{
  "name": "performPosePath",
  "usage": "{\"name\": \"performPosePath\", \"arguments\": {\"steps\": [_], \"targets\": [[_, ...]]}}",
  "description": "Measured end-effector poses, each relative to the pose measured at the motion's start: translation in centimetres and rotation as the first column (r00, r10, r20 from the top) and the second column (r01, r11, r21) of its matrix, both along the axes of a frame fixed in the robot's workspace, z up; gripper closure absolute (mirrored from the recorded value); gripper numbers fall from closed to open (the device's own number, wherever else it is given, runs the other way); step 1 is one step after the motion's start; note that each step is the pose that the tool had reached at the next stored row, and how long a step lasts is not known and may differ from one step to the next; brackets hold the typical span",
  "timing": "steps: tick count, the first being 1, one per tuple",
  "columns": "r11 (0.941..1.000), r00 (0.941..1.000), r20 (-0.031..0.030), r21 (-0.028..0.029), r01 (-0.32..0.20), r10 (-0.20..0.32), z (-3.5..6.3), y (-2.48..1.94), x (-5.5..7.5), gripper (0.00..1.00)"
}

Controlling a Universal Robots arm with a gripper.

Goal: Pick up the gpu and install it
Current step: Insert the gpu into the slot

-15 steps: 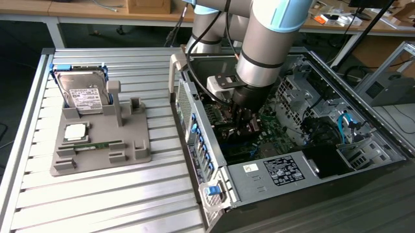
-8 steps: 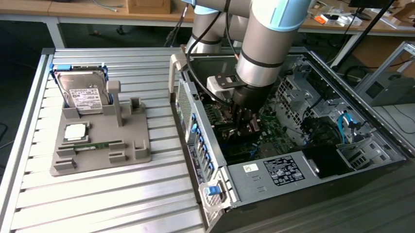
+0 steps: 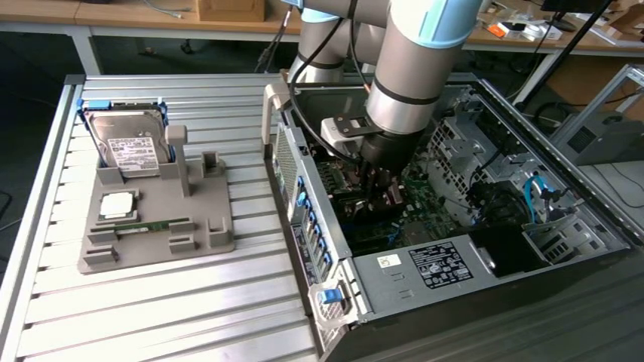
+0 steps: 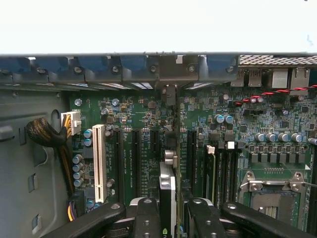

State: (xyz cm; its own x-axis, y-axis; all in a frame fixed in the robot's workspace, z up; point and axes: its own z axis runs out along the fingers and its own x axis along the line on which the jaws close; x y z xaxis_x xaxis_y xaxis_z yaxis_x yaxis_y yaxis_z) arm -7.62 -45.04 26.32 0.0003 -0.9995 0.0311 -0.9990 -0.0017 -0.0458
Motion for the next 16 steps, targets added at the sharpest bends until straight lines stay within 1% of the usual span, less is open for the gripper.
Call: {"name": "performPosePath", "arguments": {"steps": [16], "targets": [[1.0,1.0,0.0,0.0001,0.0,0.0,0.0,0.0,0.0,0.73]]}}
